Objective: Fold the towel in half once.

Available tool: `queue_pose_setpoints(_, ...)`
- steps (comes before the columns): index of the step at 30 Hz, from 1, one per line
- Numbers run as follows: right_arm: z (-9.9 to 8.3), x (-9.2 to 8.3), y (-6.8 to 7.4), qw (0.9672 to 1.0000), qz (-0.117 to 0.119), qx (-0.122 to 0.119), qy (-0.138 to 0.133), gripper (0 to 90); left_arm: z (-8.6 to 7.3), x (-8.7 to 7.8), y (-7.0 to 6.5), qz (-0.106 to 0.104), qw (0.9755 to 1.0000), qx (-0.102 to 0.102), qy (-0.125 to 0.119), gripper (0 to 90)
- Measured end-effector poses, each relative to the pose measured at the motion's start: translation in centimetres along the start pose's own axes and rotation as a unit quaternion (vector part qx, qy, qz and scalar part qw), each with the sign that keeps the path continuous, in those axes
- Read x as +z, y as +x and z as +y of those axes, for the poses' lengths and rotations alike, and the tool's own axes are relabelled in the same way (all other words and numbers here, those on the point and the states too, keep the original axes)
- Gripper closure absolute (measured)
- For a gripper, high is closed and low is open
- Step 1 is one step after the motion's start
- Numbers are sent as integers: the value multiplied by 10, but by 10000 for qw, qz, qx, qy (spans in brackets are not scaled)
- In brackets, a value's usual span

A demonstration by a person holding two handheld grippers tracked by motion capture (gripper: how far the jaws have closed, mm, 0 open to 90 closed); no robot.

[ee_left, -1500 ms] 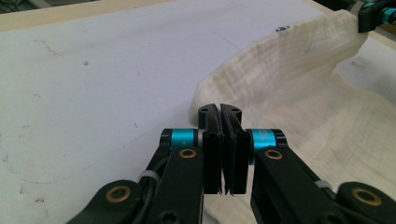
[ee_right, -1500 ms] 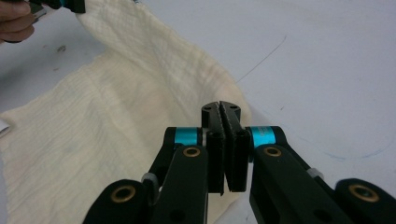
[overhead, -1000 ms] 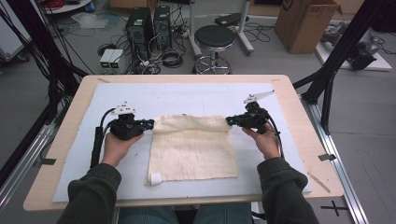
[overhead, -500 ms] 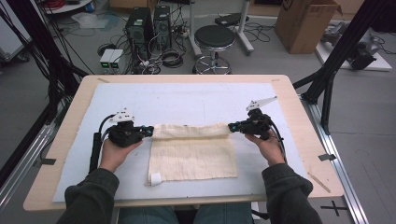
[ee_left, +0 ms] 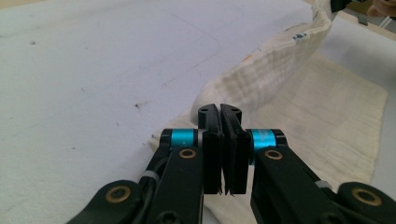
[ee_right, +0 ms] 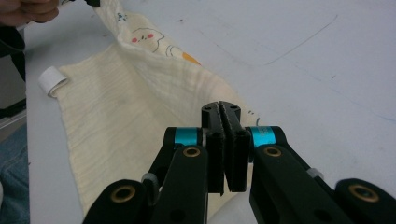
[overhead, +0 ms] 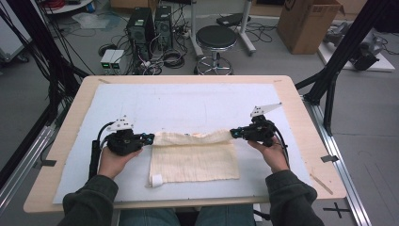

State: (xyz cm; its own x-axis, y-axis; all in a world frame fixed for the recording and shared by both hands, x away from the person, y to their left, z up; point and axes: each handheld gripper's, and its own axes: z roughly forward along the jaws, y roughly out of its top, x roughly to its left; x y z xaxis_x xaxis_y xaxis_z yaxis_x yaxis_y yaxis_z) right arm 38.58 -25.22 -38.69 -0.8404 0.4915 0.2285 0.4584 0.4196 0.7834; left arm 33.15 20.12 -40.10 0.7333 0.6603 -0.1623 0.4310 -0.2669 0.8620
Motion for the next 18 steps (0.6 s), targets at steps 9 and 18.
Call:
queue_pose_setpoints(9,-2,-4,10,9999,40,-115,74,888,-10,-7,-5,-42,10000,14,-22,868)
queue_pose_setpoints(18,-10,-4,16,9998,50,-128,130,888,-13,-13,-15,-99,9997,182,110,867)
